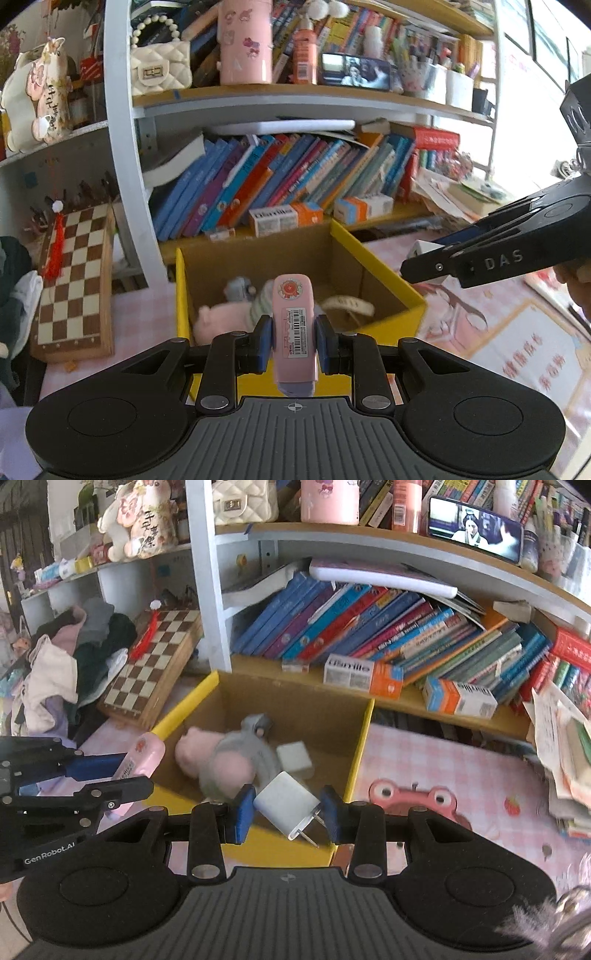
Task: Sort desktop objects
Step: 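Lower into the box and open the left tool while the right tool releases the charger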
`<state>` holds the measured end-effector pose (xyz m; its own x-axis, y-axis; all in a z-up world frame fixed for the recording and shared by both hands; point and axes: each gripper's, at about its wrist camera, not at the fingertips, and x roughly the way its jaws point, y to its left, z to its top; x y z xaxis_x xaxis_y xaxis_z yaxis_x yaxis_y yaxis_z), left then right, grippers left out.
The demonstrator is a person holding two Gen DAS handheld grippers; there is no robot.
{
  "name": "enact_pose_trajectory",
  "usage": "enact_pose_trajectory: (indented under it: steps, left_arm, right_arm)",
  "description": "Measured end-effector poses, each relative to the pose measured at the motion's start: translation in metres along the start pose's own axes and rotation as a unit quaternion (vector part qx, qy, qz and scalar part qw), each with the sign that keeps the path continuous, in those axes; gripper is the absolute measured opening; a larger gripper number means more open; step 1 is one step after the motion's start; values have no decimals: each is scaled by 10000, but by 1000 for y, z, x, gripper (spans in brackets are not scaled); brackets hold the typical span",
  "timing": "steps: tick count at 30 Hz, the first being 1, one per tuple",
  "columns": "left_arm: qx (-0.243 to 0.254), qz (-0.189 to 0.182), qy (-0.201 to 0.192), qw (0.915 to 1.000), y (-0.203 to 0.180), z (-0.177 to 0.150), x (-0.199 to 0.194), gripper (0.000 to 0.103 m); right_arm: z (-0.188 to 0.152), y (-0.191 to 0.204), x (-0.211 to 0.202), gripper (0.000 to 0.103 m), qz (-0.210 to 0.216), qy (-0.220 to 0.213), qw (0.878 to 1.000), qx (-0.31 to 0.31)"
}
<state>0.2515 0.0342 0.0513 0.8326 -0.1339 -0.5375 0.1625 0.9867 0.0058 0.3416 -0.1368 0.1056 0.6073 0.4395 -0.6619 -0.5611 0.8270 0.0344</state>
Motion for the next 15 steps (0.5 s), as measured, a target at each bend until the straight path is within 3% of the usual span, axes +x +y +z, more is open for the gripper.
enact_pose_trajectory:
  steps: [9, 15]
  left_arm:
    - [-87, 374, 41, 9993, 21, 26, 41, 23]
    - [-31, 541, 334, 9980, 25, 42, 81, 23]
  right_arm:
    - [40, -6, 48, 36, 147, 18, 9987, -482]
    - [62, -2, 102, 36, 256, 276, 9969, -698]
